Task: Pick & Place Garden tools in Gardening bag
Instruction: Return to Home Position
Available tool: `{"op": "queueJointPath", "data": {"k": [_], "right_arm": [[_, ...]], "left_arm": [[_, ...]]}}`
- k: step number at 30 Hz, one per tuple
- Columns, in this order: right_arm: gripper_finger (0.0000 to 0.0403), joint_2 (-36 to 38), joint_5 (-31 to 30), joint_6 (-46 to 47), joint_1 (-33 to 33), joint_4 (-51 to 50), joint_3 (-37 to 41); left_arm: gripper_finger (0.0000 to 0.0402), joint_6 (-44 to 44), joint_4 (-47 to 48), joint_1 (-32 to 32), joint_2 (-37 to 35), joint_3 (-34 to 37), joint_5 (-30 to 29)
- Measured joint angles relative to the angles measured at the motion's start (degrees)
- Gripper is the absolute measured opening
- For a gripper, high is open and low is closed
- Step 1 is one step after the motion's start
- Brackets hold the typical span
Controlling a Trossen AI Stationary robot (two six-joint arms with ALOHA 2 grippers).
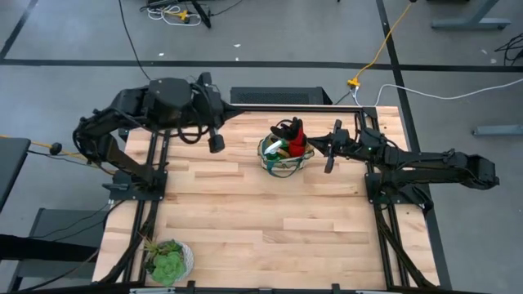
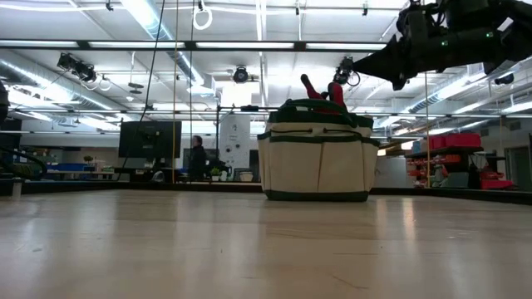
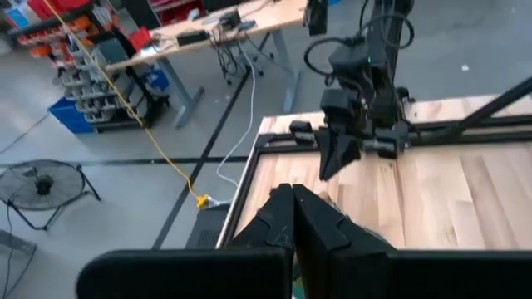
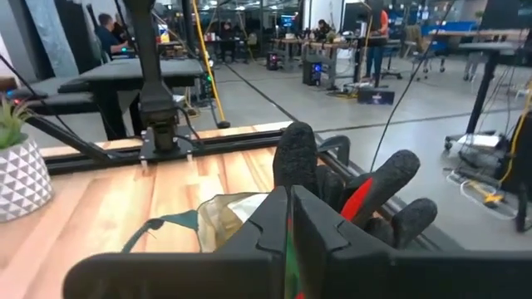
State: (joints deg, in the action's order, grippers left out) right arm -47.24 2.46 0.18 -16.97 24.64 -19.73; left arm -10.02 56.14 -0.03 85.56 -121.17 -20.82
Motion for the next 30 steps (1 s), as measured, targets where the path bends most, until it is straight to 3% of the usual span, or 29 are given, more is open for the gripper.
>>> {"op": "queueJointPath", "data": {"k": [11, 18, 30], "right_arm": [[0.0022, 0.00, -0.02, 2.37, 0.00, 0.05, 0.00], [0.0022, -0.02, -0.02, 2.37, -0.01, 0.03, 0.00], [0.0022, -1.14, -0.02, 2.35, -0.02, -0.23, 0.00]], "left_arm": [[0.0003, -0.06, -8.34, -0.20, -1.28, 14.93, 1.58], [0.0002, 0.36, -21.07, -0.24, -4.63, 30.90, 4.59], [0.0002, 3.50, -41.40, -0.84, -16.64, 61.87, 6.36]]}}
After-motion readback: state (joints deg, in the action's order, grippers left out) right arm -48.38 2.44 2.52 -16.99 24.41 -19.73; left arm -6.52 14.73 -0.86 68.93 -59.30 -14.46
